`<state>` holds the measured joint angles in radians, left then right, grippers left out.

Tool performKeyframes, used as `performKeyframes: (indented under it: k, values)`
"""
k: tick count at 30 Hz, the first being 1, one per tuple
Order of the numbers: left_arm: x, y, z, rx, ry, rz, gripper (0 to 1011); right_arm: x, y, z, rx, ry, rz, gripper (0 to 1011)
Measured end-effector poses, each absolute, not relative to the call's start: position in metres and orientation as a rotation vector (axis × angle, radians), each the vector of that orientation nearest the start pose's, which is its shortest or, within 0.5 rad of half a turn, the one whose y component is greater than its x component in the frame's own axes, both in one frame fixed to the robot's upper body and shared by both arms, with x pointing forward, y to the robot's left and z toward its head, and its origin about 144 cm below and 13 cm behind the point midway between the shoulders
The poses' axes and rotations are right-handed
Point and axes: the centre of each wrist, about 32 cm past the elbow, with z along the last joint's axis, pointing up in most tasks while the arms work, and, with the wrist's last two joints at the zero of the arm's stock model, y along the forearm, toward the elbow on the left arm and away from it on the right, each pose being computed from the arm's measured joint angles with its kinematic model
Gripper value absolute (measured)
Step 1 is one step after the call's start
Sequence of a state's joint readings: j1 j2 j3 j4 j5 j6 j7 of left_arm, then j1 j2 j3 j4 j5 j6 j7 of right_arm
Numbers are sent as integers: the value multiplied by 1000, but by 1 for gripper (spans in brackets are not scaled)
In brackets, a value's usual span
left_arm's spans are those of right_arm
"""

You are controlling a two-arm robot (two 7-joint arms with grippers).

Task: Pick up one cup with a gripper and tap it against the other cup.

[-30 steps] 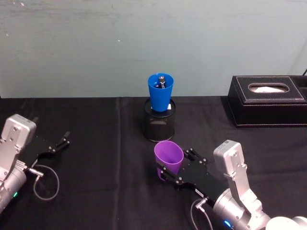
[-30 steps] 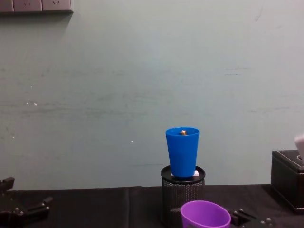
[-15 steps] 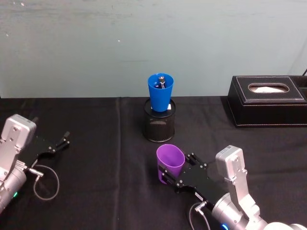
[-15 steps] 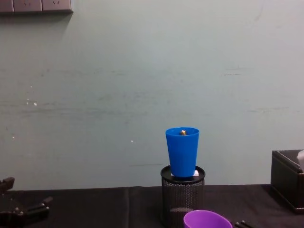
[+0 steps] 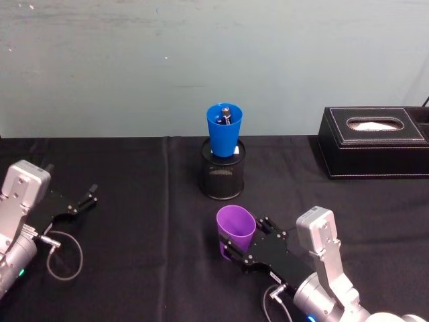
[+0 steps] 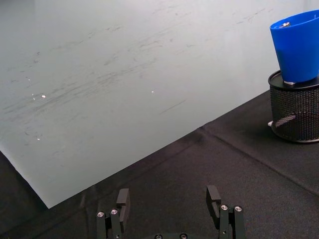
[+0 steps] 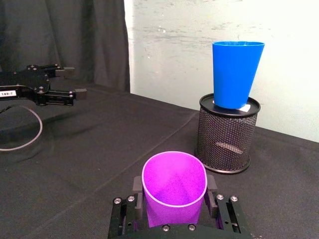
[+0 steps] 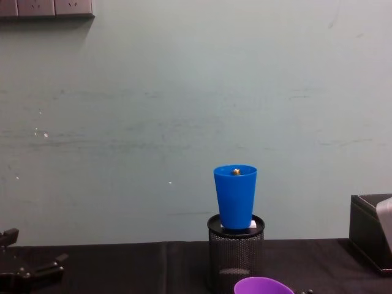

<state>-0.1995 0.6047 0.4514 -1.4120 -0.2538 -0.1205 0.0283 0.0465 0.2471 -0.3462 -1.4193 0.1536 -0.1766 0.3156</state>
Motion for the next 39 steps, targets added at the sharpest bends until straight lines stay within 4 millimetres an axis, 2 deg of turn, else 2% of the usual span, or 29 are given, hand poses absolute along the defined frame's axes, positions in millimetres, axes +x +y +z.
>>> performKeyframes:
  k: [10,21,26,39]
  values:
    - [489,310,1140,304,-285,1248,1000,452,-205,1094,-79,-62,-938,724]
    - [489,310,1140,304,-285,1248,1000,451,-206,1093,-85,-58,-937,997]
    - [489,310,1140,304,-285,1248,1000,451,-206,1094,-84,-59,-937,1002]
    - [489,310,1140,304,-285,1248,1000,452,-201,1125,-56,-190,-939,1002]
